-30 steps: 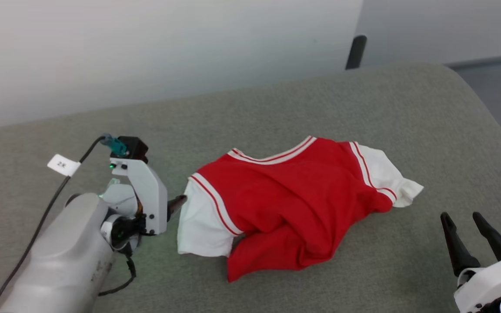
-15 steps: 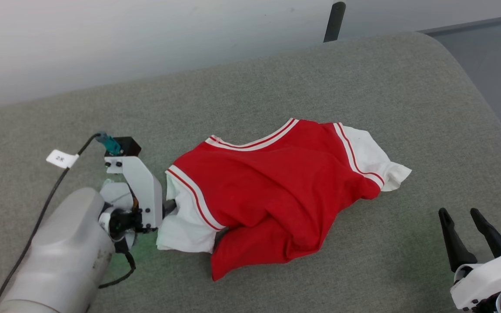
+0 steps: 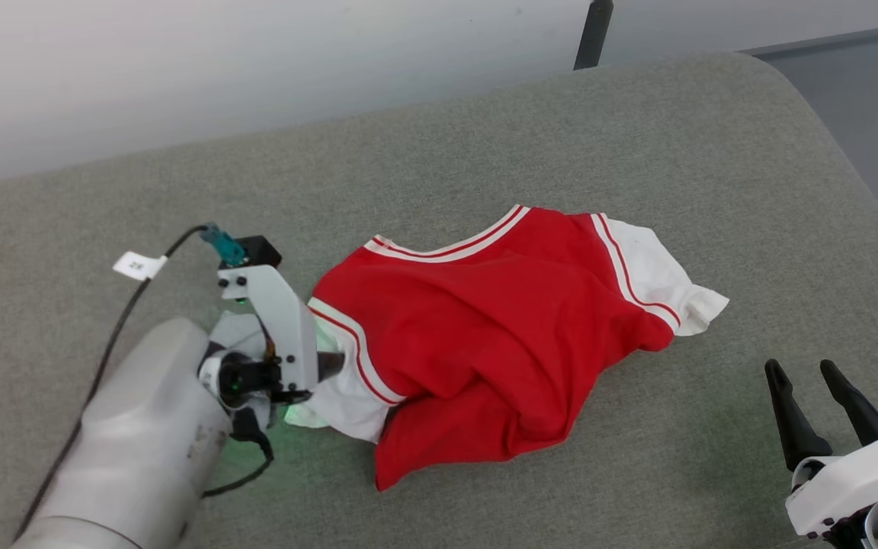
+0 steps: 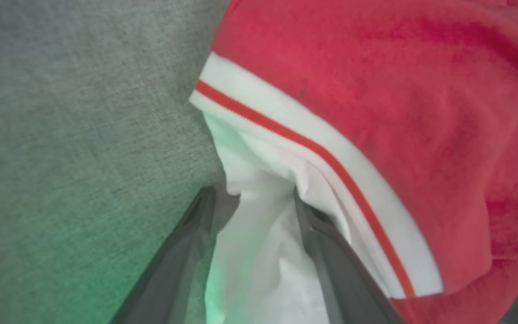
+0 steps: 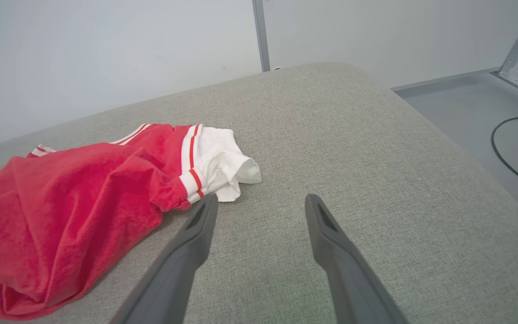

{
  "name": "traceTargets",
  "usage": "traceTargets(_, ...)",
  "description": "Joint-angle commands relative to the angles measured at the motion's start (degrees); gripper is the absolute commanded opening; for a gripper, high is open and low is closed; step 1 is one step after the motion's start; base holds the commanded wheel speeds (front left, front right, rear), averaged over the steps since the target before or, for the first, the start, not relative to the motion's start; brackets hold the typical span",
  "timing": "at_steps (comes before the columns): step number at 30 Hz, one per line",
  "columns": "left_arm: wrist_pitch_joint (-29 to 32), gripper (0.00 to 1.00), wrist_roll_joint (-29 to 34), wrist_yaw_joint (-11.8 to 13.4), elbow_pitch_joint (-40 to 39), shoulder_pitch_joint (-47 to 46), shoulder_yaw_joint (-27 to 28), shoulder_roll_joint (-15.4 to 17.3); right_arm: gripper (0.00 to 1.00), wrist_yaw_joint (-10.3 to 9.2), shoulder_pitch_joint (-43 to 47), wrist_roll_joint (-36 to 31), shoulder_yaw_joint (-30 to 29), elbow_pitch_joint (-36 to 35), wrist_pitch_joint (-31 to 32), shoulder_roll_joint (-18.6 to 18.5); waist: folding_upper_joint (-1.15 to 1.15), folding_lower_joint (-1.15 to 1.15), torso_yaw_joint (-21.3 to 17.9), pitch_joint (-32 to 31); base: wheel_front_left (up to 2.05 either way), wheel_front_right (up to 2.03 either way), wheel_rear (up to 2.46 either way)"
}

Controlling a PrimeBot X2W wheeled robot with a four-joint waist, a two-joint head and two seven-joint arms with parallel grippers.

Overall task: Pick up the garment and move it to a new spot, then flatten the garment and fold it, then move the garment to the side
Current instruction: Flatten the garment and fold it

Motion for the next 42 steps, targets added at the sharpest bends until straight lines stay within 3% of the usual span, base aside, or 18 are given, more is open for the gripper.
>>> traceTargets(1, 1.5, 0.24, -1.3, -0.5, 0.2, 4.1, -1.4, -3.1, 1.0, -0.04, -0.5, -0.2, 0.1, 0.1, -0.3, 0.1, 0.0, 0.0, 0.1, 0.0, 0.0, 0.0, 0.0)
traceTargets(2, 1.7, 0.0, -1.6, -0.5, -0.5, 4.3, -1.5, -3.2, 1.0, -0.04, -0.5, -0.2, 0.1, 0.2, -0.3, 0.1, 0.0, 0.0, 0.1, 0.0, 0.0, 0.0, 0.0)
traceTargets(17, -1.0, 0.0, 1.3, -0.2, -5.7, 0.8, -5.0, 5.2, 1.0, -0.04, 1.9, -0.8, -1.9, 0.3, 0.3, -0.2, 0.0, 0.0, 2.8, -3.4, 0.0, 0.0, 0.0)
traceTargets(35, -6.8, 0.0, 7.0, -0.2, -11.3, 4.5, -11.7, 19.9, 1.0, -0.04, 6.0, -1.1, -2.6, -2.0, 3.0, -0.6, 0.0, 0.0, 5.7, -8.0, 0.0, 0.0, 0.0)
traceTargets(41, -10.1, 0.0, 5.6, 0.0, -8.4, 6.6, -11.0, 20.2, 1.0, -0.04, 6.7, -0.9, -2.5, -2.5, 3.9, -0.6, 0.0, 0.0, 5.9, -8.6, 0.0, 0.0, 0.0)
traceTargets(42, -10.5, 0.21, 5.2, 0.0, -7.8, 6.9, -10.8, 19.7, 1.0, -0.04, 6.8, -1.0, -2.4, -2.5, 4.0, -0.6, 0.0, 0.0, 6.0, -8.6, 0.0, 0.0, 0.0)
